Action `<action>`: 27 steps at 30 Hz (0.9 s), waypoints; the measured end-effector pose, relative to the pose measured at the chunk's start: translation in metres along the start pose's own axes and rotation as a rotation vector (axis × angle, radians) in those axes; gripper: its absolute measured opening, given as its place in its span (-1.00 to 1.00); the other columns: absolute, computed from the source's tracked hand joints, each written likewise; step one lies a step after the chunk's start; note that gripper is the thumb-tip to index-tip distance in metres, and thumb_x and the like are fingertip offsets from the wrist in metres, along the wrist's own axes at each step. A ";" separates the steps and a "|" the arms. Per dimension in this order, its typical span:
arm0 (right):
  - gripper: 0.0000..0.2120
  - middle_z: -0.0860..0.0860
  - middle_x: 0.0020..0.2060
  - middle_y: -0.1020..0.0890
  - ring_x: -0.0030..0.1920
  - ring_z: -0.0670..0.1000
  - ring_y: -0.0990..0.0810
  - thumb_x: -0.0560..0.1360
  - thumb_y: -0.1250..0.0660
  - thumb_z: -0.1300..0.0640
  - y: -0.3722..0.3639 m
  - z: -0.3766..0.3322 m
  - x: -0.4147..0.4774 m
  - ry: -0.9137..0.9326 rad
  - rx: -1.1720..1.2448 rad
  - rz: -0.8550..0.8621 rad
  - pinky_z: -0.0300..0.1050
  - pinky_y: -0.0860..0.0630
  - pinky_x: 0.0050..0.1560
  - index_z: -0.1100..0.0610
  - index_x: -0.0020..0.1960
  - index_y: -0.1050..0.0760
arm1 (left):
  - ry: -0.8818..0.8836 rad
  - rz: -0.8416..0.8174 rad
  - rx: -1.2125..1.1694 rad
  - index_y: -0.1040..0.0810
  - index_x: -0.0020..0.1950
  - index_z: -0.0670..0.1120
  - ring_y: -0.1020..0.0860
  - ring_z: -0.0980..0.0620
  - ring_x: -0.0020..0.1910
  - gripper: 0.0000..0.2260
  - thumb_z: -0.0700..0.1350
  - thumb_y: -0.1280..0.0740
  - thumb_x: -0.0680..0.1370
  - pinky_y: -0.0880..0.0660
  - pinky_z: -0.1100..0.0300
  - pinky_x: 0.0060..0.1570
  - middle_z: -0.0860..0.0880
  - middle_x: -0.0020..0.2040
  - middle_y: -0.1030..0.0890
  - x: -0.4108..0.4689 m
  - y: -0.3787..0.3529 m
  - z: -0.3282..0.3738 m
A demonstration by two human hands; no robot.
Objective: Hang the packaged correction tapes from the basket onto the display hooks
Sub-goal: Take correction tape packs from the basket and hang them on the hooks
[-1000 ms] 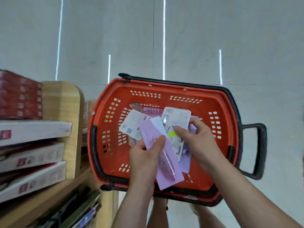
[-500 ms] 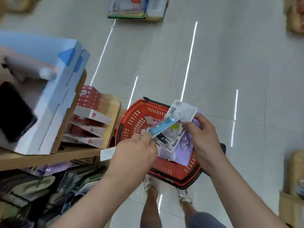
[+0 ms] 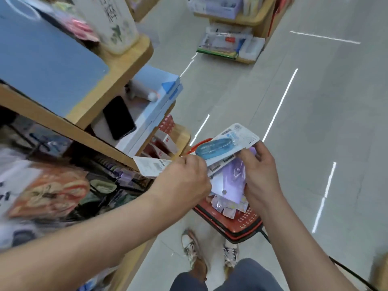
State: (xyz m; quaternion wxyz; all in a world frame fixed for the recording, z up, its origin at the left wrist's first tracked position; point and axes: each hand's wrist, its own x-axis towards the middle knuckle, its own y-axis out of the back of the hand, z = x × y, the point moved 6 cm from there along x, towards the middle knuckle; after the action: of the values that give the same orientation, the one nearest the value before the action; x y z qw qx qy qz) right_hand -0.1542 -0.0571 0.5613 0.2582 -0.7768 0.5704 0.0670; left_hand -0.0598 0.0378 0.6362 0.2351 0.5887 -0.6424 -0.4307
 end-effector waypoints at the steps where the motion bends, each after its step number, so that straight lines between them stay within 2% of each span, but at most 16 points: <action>1: -0.76 0.07 0.04 -0.71 0.13 0.12 -0.66 0.56 -0.30 0.34 -0.007 -0.004 -0.003 0.008 0.011 -0.019 0.05 -0.58 0.18 0.13 0.15 -0.60 | 0.027 0.014 -0.004 -0.60 -0.35 -0.09 -0.46 -0.04 -0.40 -0.82 -0.28 -0.25 0.33 -0.14 0.14 -0.40 -0.09 -0.34 -0.53 -0.007 0.004 -0.007; 4: -0.74 0.04 0.00 -0.72 0.06 0.11 -0.68 0.54 -0.31 0.37 -0.027 -0.015 -0.010 0.038 -0.010 -0.069 0.05 -0.59 0.14 0.09 0.10 -0.62 | 0.113 0.082 -0.063 -0.60 -0.28 -0.09 -0.48 -0.05 -0.36 -0.90 -0.24 -0.31 0.37 -0.17 0.14 -0.42 -0.07 -0.25 -0.57 -0.035 0.010 -0.029; 8: -0.76 0.04 -0.20 -0.63 -0.18 0.04 -0.55 0.50 -0.27 0.39 -0.049 -0.024 -0.021 0.075 -0.106 -0.083 -0.02 -0.48 -0.08 0.10 -0.05 -0.60 | 0.290 0.143 -0.225 -0.59 -0.20 -0.08 -0.55 -0.07 -0.29 -0.90 -0.24 -0.31 0.41 -0.45 0.14 -0.43 -0.03 -0.19 -0.60 -0.086 0.012 -0.060; 10: -0.75 0.05 -0.20 -0.62 -0.18 0.05 -0.54 0.48 -0.26 0.39 -0.059 -0.026 -0.027 0.084 -0.116 -0.090 -0.01 -0.46 -0.08 0.09 -0.08 -0.61 | 0.415 0.121 -0.333 -0.62 -0.16 -0.01 -0.58 -0.02 -0.24 -0.91 -0.13 -0.32 0.47 -0.52 0.10 -0.39 0.06 -0.16 -0.61 -0.117 0.011 -0.072; 11: -0.73 0.03 -0.17 -0.66 -0.16 0.06 -0.57 0.47 -0.26 0.38 -0.065 -0.026 -0.031 0.089 -0.117 -0.110 0.00 -0.49 -0.06 0.07 -0.07 -0.62 | 0.481 0.114 -0.402 -0.64 -0.12 0.03 -0.59 0.01 -0.21 -0.85 -0.06 -0.27 0.50 -0.54 0.11 -0.37 0.09 -0.15 -0.62 -0.132 0.014 -0.079; 12: -0.72 0.01 -0.12 -0.68 -0.13 0.07 -0.60 0.46 -0.26 0.38 -0.072 -0.026 -0.036 0.095 -0.128 -0.139 0.00 -0.51 -0.04 0.06 -0.05 -0.63 | 0.529 0.129 -0.512 -0.65 -0.09 0.07 -0.60 0.05 -0.18 -0.82 0.00 -0.25 0.51 -0.55 0.12 -0.36 0.13 -0.15 -0.62 -0.147 0.016 -0.083; 14: -0.72 0.00 -0.09 -0.69 -0.11 0.07 -0.61 0.47 -0.26 0.38 -0.083 -0.026 -0.048 0.108 -0.175 -0.192 -0.01 -0.52 -0.03 0.06 -0.04 -0.64 | 0.610 0.149 -0.839 -0.59 -0.15 0.12 -0.55 0.13 -0.24 -0.95 0.04 -0.35 0.49 -0.49 0.12 -0.33 0.17 -0.24 -0.54 -0.173 0.020 -0.088; 16: -0.69 0.00 -0.11 -0.70 -0.12 0.03 -0.63 0.48 -0.25 0.42 -0.096 -0.026 -0.062 0.111 -0.195 -0.275 -0.06 -0.55 -0.05 0.06 -0.05 -0.63 | 0.702 0.211 -1.157 -0.53 -0.23 0.07 -0.49 0.11 -0.28 -0.86 0.06 -0.44 0.44 -0.44 0.12 -0.28 0.11 -0.29 -0.50 -0.192 0.019 -0.088; 18: -0.64 0.04 -0.09 -0.71 -0.09 0.05 -0.67 0.48 -0.24 0.46 -0.110 -0.024 -0.079 0.092 -0.187 -0.398 -0.06 -0.59 -0.03 0.06 -0.03 -0.64 | 0.777 0.264 -1.476 -0.59 -0.13 0.00 -0.56 0.06 -0.25 -0.87 0.01 -0.45 0.42 -0.48 0.16 -0.23 0.00 -0.23 -0.61 -0.200 0.015 -0.081; 20: -0.62 0.07 -0.04 -0.72 -0.05 0.05 -0.69 0.48 -0.23 0.48 -0.124 -0.022 -0.095 0.075 -0.179 -0.508 -0.08 -0.62 -0.02 0.07 0.01 -0.65 | 0.795 0.300 -1.746 -0.56 0.10 0.08 -0.64 0.09 -0.12 -0.77 -0.09 -0.45 0.47 -0.55 0.25 -0.13 0.03 -0.10 -0.68 -0.200 0.013 -0.072; 23: -0.62 0.03 -0.03 -0.74 -0.05 0.02 -0.70 0.45 -0.30 0.47 -0.136 -0.021 -0.109 0.081 -0.171 -0.584 -0.12 -0.61 -0.05 0.03 -0.01 -0.68 | 0.937 0.342 -1.981 -0.34 0.33 0.11 -0.69 -0.05 -0.02 -0.56 -0.19 -0.41 0.55 -0.61 0.04 -0.03 -0.04 0.00 -0.71 -0.203 0.003 -0.062; 25: -0.60 0.02 -0.03 -0.74 -0.03 0.03 -0.70 0.44 -0.32 0.46 -0.138 -0.023 -0.114 0.113 -0.199 -0.572 -0.07 -0.61 0.01 -0.02 -0.05 -0.69 | 1.065 0.415 -2.037 -0.39 0.35 0.08 -0.69 -0.06 -0.02 -0.57 -0.19 -0.39 0.54 -0.61 -0.01 0.00 -0.03 0.02 -0.72 -0.211 -0.001 -0.060; 27: -0.59 0.00 -0.03 -0.74 -0.01 0.01 -0.70 0.46 -0.31 0.46 -0.138 -0.023 -0.118 0.134 -0.237 -0.579 -0.09 -0.62 0.03 -0.04 -0.05 -0.69 | 1.130 0.460 -2.023 -0.52 0.26 0.02 -0.70 -0.02 -0.04 -0.70 -0.19 -0.39 0.55 -0.60 0.05 -0.04 0.03 -0.01 -0.72 -0.219 -0.004 -0.060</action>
State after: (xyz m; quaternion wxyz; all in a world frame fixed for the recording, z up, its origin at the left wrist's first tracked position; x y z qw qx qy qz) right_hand -0.0716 0.0623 0.6731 0.1363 -0.9342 0.3297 0.0055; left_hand 0.0339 0.2318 0.7083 0.9175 0.1121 0.0952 -0.3694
